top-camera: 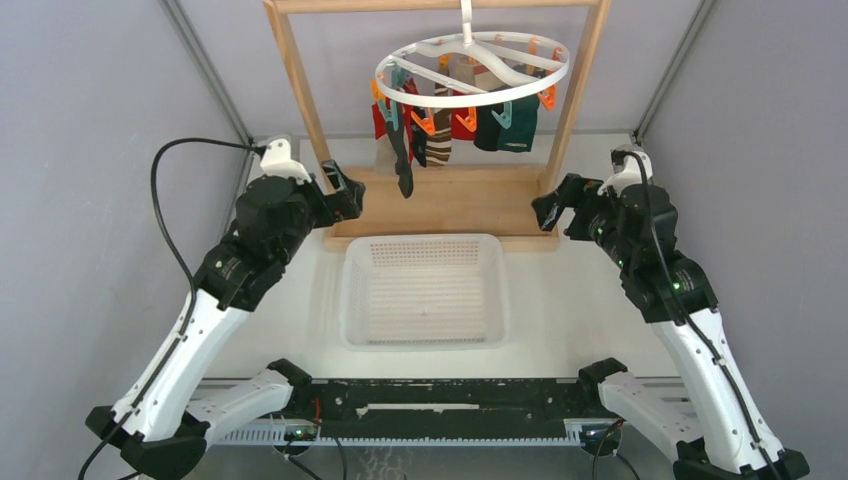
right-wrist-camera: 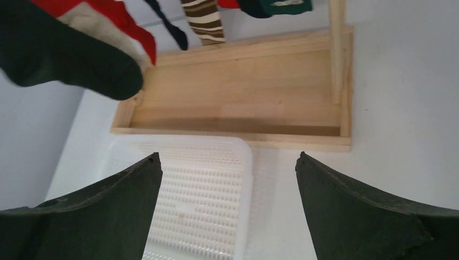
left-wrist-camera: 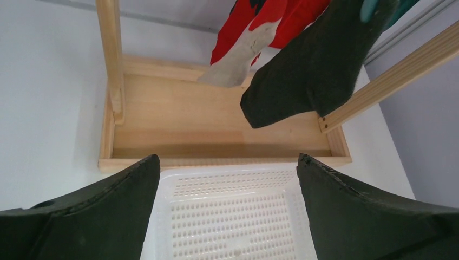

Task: Remove the socks clipped to the hanger
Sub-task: Adjust the hanger on the clothesline.

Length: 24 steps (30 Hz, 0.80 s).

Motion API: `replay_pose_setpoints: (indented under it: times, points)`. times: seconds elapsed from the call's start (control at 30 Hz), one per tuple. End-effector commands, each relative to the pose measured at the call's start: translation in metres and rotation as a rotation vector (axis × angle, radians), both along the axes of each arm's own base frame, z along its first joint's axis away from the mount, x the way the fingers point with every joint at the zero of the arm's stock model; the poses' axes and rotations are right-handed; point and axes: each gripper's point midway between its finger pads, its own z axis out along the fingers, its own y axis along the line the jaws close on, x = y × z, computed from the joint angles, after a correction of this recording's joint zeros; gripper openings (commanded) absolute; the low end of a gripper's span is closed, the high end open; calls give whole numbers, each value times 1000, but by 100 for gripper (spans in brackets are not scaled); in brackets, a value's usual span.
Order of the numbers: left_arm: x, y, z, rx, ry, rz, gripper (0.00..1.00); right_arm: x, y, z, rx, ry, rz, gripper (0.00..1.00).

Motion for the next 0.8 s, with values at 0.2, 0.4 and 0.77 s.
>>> replay_pose_setpoints:
  times: [0.2,0.4,0.77]
  points:
    - [-13,24,49,71,-56,43,100,-46,25,108,155,-208,189,97]
    - [-7,23,49,81,-55,43,100,-54,31,166,174,-325,215,95]
    - [25,36,57,67,-21,52,100,-10,66,191,59,-352,254,95]
